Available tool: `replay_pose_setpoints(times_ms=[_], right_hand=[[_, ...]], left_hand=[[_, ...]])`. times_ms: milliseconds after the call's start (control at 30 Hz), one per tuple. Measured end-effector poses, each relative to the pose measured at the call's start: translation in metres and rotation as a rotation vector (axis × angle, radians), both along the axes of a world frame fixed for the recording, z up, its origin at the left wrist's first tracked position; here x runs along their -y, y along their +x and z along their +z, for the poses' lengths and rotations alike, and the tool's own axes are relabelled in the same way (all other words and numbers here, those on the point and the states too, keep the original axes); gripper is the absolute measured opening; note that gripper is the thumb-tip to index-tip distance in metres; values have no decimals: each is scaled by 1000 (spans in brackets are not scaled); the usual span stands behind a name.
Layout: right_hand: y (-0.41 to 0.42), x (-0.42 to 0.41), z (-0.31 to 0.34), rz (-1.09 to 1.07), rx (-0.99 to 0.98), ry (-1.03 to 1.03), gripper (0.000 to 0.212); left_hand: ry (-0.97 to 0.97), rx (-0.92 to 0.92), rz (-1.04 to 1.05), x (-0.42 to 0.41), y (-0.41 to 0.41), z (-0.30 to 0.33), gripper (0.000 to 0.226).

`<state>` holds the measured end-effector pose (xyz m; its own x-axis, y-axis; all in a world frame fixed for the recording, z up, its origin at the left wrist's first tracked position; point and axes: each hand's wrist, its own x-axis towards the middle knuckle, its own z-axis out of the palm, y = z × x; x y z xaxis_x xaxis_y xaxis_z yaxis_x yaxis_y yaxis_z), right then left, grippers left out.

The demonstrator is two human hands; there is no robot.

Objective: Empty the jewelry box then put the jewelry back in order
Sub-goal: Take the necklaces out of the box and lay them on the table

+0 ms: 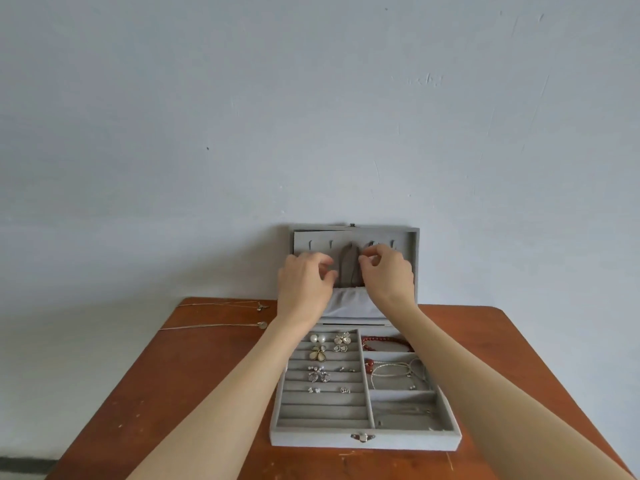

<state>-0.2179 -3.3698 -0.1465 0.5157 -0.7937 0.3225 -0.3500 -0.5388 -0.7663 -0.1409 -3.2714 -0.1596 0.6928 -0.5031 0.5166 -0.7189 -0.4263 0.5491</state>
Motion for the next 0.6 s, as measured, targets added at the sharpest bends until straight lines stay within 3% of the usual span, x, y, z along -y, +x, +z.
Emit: replay_pose_setpoints(times_ms=[167,300,367,500,600], right_hand=[[10,10,-6,-40,-76,-160,17],[12,12,-10,-56,-134,-283,20],[12,11,-10,-66,-133,-283,22],[17,10,-9,-96,-128,-206,20],[19,9,-6,-104,-111,-150,20]], left_hand=[[154,254,257,24,-8,-8,28],[258,339,283,29,-11,-14,27],[204,301,244,29,-11,-11,26],[-106,231,82,28,-12,7,13],[-170,175,-4,29,-10,19,9]])
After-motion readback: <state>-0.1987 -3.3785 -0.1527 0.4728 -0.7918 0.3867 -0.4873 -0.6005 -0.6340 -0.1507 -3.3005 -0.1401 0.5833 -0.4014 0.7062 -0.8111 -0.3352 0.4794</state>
